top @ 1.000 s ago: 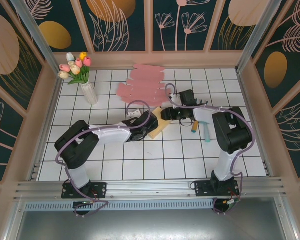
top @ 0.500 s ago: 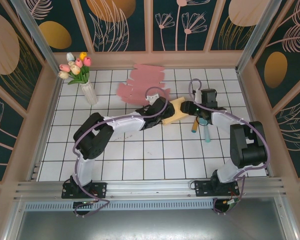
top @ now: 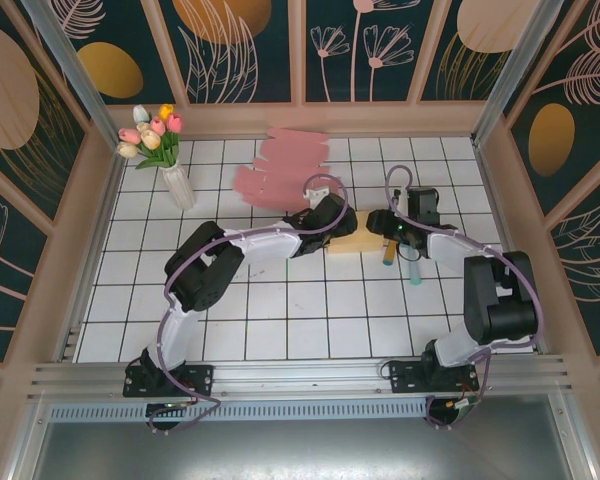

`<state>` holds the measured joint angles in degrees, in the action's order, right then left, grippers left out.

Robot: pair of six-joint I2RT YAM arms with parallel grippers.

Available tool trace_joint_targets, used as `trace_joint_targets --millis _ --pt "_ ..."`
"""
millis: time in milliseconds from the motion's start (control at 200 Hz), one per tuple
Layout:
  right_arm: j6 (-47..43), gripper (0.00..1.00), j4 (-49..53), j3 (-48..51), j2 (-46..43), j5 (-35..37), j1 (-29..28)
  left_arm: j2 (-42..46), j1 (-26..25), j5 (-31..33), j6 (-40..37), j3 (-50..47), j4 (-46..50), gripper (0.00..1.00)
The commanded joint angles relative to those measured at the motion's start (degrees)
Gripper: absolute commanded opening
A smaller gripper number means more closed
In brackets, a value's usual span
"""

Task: Fold the paper box

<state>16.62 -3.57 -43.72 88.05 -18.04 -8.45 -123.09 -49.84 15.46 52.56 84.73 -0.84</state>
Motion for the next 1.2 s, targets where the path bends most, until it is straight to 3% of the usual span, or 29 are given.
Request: trace_joint_targets --millis 0,210,390,530,711,911,1196 --pt "0.52 0.61 0.99 0.65 -1.68 4.19 0.45 -0.49 -0.21 1.03 -1.70 2.33 1.24 0.82" --pt "0.69 0.62 0.04 1.20 -7.15 6.80 -1.08 4.59 0.48 9.96 -6.96 -0.06 4.89 0.84" --pt "-0.17 0.62 -1.60 -3.16 -6.21 6.37 -5.22 14.92 5.67 9.90 -10.70 -11.25 3.41 0.85" --pt "-0.52 0.61 -0.44 -11.98 3.08 4.37 -6.78 23.76 10.05 8.06 -12.88 -22.30 -1.59 0.85" --pt "-0.98 0.60 2.46 -26.83 17.99 2.68 -6.93 32.70 10.64 13.82 -16.70 -31.68 -7.07 0.86" --pt "0.25 0.59 6.35 -41.06 32.22 2.76 -7.46 34.49 10.65 16.71 -18.52 -35.35 -10.70 0.86" --pt "1.31 0.53 6.81 -49.75 43.83 -1.55 -8.84 33.05 10.76 11.58 -17.97 -38.49 -16.62 0.87"
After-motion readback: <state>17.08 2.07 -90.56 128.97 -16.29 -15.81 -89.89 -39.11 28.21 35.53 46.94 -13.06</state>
